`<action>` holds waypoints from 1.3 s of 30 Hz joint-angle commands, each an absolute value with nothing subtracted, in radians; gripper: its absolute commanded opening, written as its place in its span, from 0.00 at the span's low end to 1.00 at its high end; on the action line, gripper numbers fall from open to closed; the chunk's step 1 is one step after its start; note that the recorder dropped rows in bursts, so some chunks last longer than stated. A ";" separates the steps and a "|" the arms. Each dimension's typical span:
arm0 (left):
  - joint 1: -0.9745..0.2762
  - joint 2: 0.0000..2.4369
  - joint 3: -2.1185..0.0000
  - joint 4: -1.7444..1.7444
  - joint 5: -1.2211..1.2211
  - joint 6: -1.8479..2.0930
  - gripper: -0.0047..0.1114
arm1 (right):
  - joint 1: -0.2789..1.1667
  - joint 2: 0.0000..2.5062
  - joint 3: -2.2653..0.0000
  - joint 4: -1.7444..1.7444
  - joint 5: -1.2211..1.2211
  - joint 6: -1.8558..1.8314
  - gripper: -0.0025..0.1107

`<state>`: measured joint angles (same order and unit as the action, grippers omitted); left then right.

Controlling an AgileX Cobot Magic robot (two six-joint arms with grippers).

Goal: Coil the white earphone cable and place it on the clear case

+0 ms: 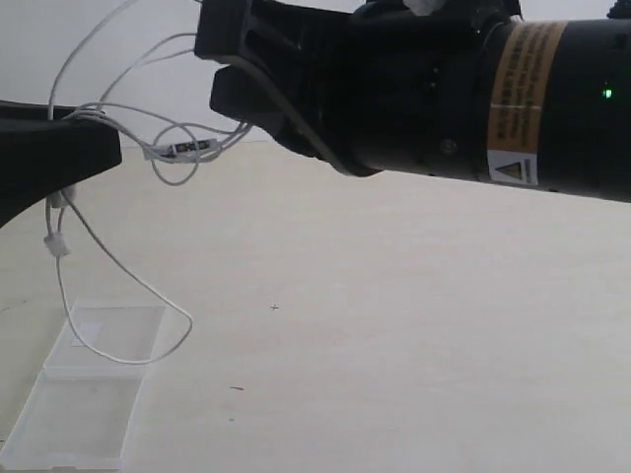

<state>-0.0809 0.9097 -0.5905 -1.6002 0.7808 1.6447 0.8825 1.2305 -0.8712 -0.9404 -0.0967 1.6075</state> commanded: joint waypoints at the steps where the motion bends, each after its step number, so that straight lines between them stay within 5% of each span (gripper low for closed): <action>1: -0.081 0.903 -0.586 -1.604 0.774 1.638 0.04 | 0.884 1.224 -0.866 -0.953 -0.010 1.597 0.02; 12: -0.081 0.890 -0.586 -1.610 0.746 1.638 0.04 | 0.884 1.224 -0.862 -0.951 0.030 1.566 0.05; 25: -0.081 0.861 -0.638 -1.480 0.702 1.441 0.04 | 0.884 1.224 -0.763 -0.949 0.050 1.457 0.53; 39: -0.081 0.861 -0.712 -1.125 0.716 1.055 0.04 | 0.884 1.224 -0.705 -1.052 -0.148 1.264 0.64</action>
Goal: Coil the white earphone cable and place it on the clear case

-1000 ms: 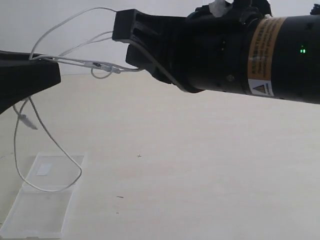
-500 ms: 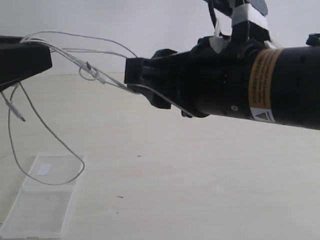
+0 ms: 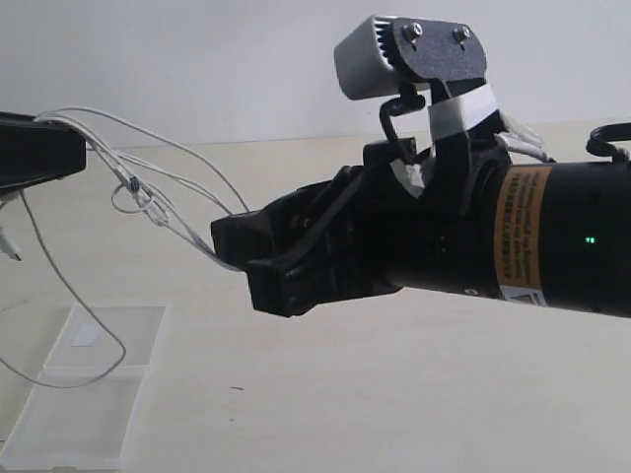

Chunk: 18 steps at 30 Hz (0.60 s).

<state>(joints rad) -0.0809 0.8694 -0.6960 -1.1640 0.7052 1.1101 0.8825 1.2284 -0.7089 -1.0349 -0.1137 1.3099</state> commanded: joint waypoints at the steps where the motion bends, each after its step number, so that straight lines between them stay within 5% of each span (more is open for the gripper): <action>1: -0.081 0.861 -0.712 -1.125 0.718 1.052 0.04 | 0.884 1.224 -0.705 -1.052 -0.154 1.254 0.64; 18: -0.081 0.861 -0.712 -0.991 0.758 0.945 0.04 | 0.884 1.224 -0.705 -1.023 -0.174 1.094 0.64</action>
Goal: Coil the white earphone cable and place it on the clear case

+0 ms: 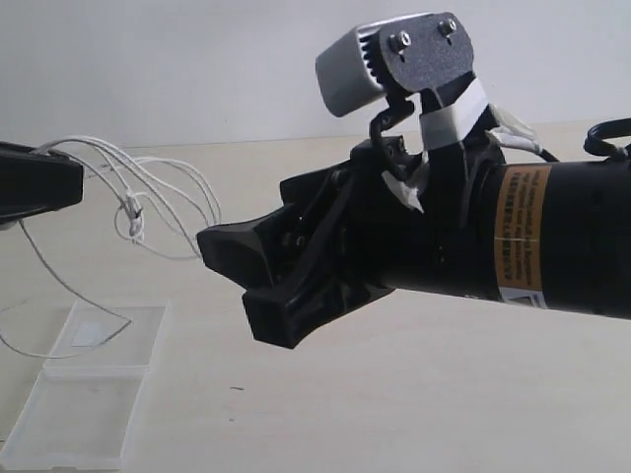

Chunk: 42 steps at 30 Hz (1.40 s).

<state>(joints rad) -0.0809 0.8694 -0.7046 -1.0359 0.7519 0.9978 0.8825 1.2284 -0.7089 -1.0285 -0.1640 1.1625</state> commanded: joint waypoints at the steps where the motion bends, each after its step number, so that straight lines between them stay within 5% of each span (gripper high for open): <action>1: -0.081 0.861 -0.712 -0.980 0.760 0.937 0.04 | 0.884 1.224 -0.705 -1.023 -0.188 1.069 0.64; 10: -0.081 0.861 -0.712 -0.817 0.780 0.711 0.04 | 0.884 1.224 -0.705 -1.025 -0.419 0.964 0.65; 22: -0.081 0.861 -0.728 -0.767 0.851 0.592 0.04 | 0.884 1.327 -0.705 -0.984 -0.597 0.886 0.80; 42: -0.081 0.861 -0.728 -0.497 0.939 0.404 0.04 | 0.884 1.375 -0.705 -0.846 -0.525 0.778 0.81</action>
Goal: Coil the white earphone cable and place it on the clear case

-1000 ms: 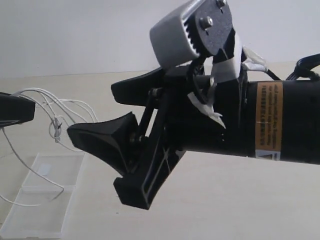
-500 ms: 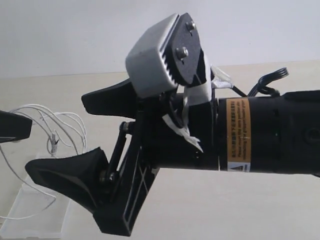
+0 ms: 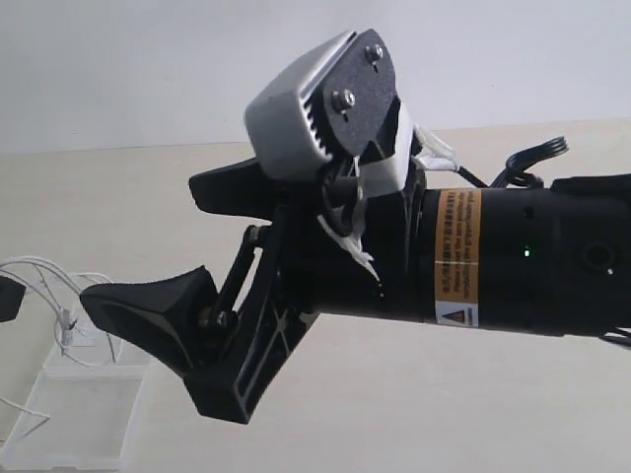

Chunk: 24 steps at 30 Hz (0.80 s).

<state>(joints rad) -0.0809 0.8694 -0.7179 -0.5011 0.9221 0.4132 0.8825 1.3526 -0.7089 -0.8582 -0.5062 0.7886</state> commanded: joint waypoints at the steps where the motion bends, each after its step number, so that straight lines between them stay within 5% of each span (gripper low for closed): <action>1: -0.081 0.861 -0.728 -0.497 0.939 0.404 0.04 | 0.884 1.388 -0.705 -0.846 -0.560 0.778 0.81; 24: -0.081 0.861 -0.728 -0.560 0.909 0.389 0.04 | 0.884 1.517 -0.761 -0.773 -0.705 0.768 0.81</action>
